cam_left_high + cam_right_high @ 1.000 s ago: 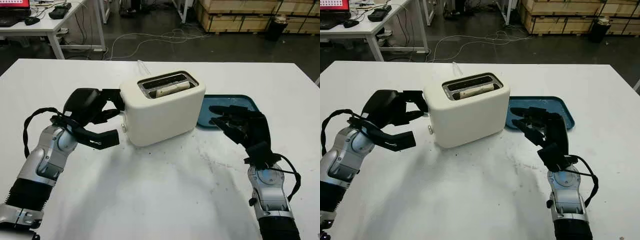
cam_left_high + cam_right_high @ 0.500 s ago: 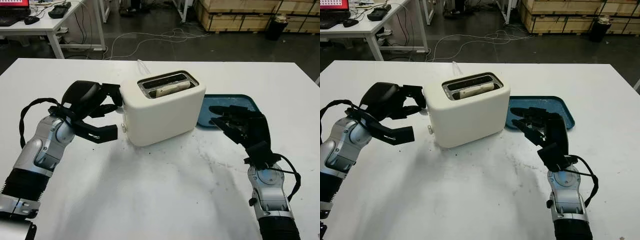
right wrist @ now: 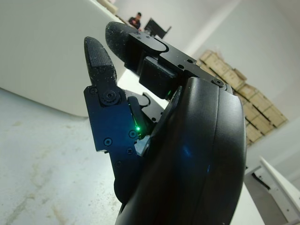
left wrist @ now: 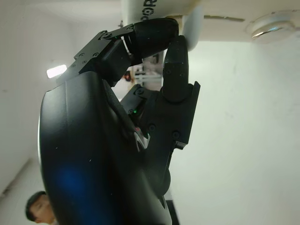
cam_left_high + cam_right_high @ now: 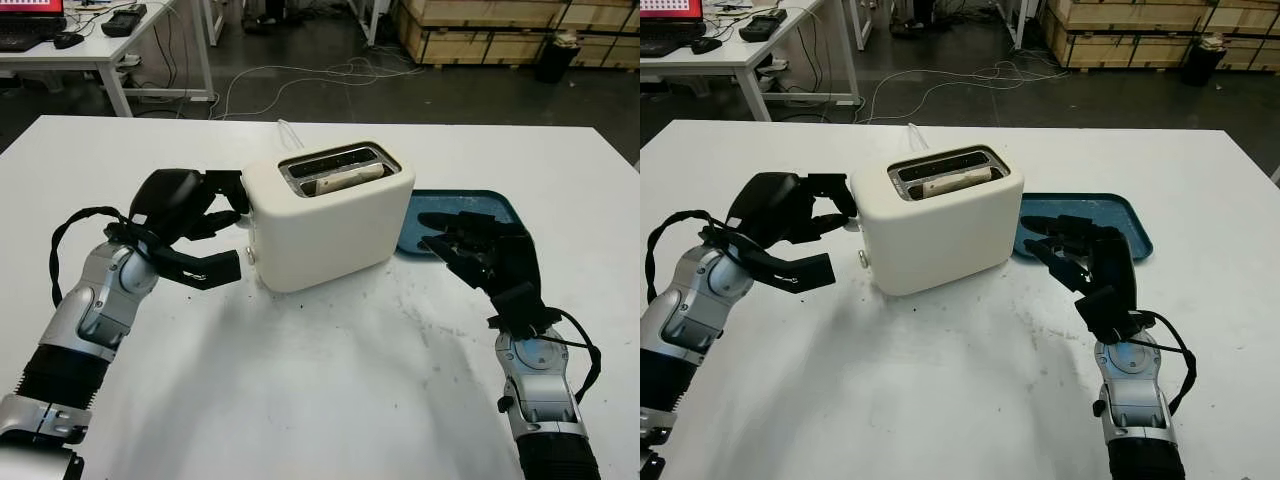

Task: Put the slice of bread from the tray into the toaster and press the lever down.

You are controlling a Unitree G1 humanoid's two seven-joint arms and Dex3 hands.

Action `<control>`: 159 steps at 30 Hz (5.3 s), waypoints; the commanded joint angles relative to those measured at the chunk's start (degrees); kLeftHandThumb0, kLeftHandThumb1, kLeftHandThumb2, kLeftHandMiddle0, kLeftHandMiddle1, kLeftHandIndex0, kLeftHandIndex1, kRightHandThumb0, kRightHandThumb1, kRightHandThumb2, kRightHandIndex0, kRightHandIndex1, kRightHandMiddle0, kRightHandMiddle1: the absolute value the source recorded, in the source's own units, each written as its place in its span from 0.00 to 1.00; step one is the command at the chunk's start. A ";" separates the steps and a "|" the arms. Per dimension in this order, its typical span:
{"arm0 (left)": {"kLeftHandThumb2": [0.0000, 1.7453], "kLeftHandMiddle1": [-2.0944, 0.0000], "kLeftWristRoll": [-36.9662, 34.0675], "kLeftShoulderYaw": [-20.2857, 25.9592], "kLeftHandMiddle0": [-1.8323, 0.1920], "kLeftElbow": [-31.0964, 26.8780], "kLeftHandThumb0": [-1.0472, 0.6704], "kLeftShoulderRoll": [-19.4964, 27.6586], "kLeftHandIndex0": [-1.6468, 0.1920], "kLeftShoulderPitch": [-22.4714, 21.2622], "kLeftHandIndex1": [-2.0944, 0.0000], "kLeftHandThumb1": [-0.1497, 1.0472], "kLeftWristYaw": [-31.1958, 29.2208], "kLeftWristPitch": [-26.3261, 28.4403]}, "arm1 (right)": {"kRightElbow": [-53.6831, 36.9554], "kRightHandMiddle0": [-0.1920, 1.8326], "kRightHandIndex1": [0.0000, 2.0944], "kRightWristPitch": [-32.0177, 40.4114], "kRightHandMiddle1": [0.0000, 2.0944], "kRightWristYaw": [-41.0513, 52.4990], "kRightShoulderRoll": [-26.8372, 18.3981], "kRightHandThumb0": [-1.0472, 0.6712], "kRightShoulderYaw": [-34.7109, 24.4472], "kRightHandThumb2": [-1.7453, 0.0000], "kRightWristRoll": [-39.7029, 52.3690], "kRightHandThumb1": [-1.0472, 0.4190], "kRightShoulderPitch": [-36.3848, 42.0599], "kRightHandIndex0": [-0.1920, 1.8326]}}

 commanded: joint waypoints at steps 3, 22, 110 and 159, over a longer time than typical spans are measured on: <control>0.20 0.31 -0.82 -4.95 0.46 -2.37 0.44 -4.54 0.47 3.67 0.38 0.89 -2.86 0.73 | 0.29 0.66 0.32 -0.16 0.00 0.02 -0.46 0.38 -0.13 1.00 0.27 0.14 -0.20 0.59; 0.22 0.22 8.02 -13.27 0.55 2.00 0.46 -7.86 0.52 11.82 0.46 0.89 5.18 6.27 | -0.06 0.66 0.33 0.25 0.00 0.60 -0.72 0.38 -0.10 1.00 0.64 0.14 -0.05 0.59; 0.28 0.17 -11.71 -12.13 0.58 12.36 0.43 -13.32 0.53 1.95 0.34 0.89 -13.12 28.97 | -0.35 0.65 0.32 -0.96 0.00 0.87 -0.91 0.39 -0.21 1.00 0.04 0.14 0.76 0.59; 0.00 0.27 -2.99 9.28 0.53 -12.41 0.48 3.41 0.28 0.69 0.88 0.79 -2.45 2.19 | -1.11 0.66 0.31 0.95 0.00 1.34 -0.82 0.37 0.27 1.00 0.61 0.14 0.23 0.60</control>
